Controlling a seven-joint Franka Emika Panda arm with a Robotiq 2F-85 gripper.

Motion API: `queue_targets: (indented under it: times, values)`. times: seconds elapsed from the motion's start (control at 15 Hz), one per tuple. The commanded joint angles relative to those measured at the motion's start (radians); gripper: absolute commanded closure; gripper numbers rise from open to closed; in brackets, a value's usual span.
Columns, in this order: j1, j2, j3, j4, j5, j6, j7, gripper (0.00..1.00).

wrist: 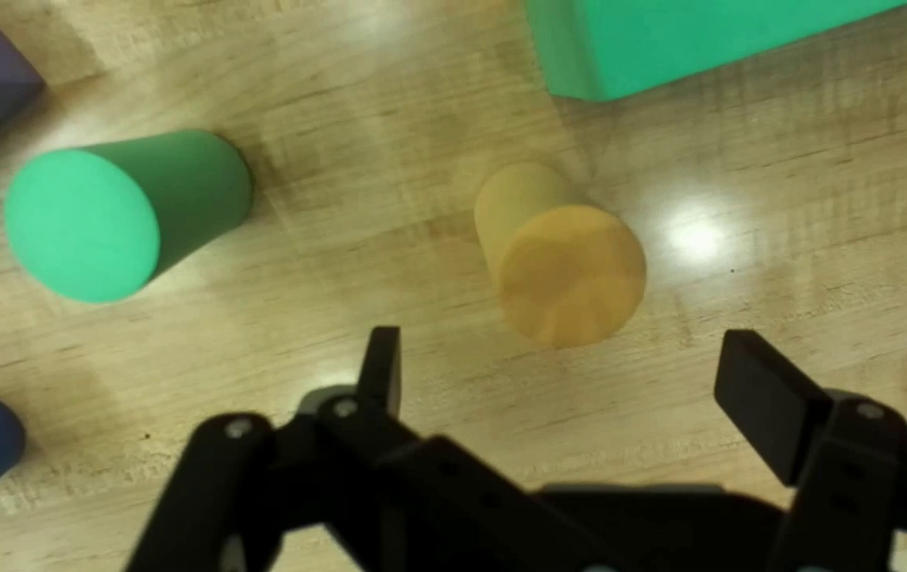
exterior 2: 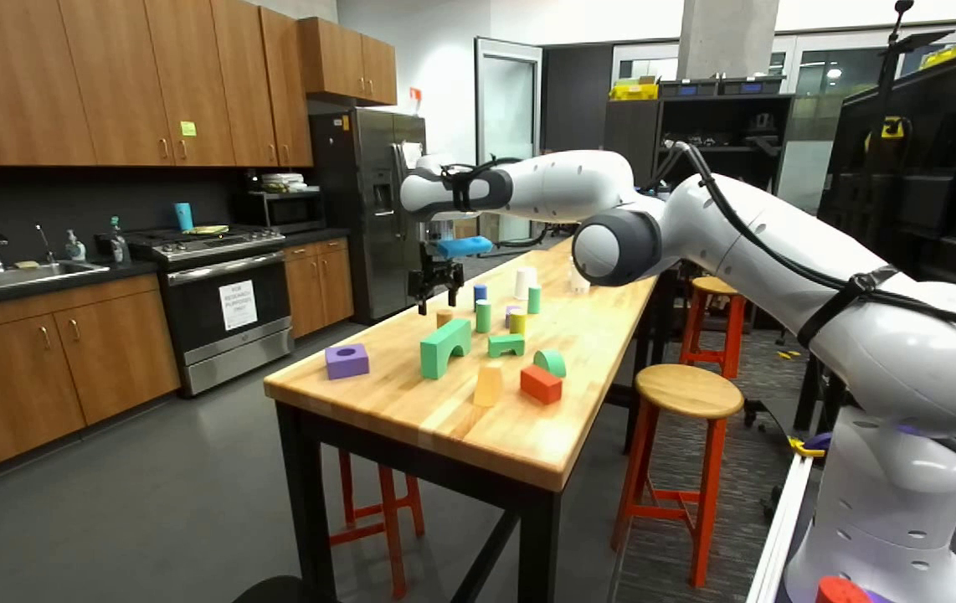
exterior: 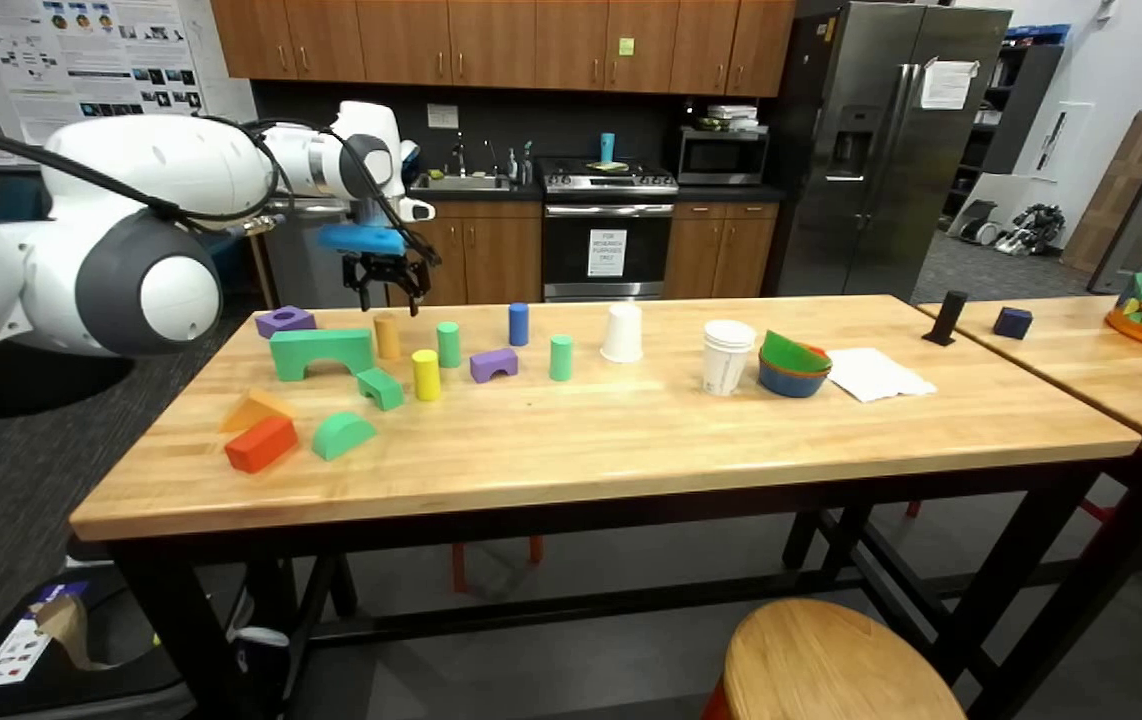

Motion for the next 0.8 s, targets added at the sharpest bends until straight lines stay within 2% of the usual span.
queue_targets:
  times: [0.0, 0.73]
  values:
    - [-0.013, 0.012, 0.004, 0.023, 0.006, -0.006, -0.007, 0.00]
    - [-0.012, 0.008, 0.007, 0.018, 0.007, -0.013, -0.008, 0.00]
